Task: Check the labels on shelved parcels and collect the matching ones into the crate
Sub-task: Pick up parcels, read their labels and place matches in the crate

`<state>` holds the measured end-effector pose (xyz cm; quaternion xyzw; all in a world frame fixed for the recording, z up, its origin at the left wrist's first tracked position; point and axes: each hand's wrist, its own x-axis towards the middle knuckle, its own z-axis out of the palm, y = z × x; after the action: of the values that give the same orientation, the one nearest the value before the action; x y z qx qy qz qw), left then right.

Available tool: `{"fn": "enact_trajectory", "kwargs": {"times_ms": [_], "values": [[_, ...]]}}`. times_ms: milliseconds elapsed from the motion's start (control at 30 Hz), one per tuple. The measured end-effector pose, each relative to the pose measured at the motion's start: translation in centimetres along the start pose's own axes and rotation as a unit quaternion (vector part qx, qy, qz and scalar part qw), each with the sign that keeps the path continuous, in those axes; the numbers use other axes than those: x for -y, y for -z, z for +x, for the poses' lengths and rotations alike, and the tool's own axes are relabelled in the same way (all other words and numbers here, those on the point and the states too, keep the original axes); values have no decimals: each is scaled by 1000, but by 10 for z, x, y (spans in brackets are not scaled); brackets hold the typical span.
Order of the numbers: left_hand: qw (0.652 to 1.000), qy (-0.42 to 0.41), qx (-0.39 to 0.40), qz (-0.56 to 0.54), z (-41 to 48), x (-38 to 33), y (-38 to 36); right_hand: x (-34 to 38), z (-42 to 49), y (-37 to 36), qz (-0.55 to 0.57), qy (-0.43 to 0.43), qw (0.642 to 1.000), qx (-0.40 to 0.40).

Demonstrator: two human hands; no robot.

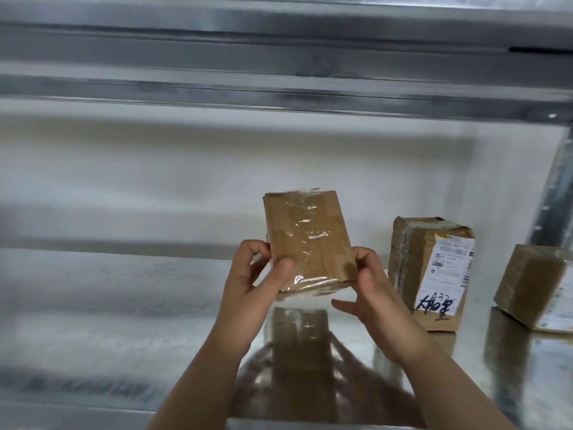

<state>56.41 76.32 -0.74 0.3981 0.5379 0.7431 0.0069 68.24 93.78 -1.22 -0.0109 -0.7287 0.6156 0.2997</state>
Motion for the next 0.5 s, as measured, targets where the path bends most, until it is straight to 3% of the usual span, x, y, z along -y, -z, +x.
{"fn": "enact_trajectory", "kwargs": {"times_ms": [100, 300, 500], "values": [[1000, 15, 10, -23, 0, 2, -2, 5, -6, -3, -17, 23, 999, 25], [997, -9, 74, -19, -2, 5, -2, 5, -4, -4, 13, 51, 999, -14], [997, -33, 65, 2, 1, 7, -4, 4, -3, -7, 3, 71, 997, -19]]}}
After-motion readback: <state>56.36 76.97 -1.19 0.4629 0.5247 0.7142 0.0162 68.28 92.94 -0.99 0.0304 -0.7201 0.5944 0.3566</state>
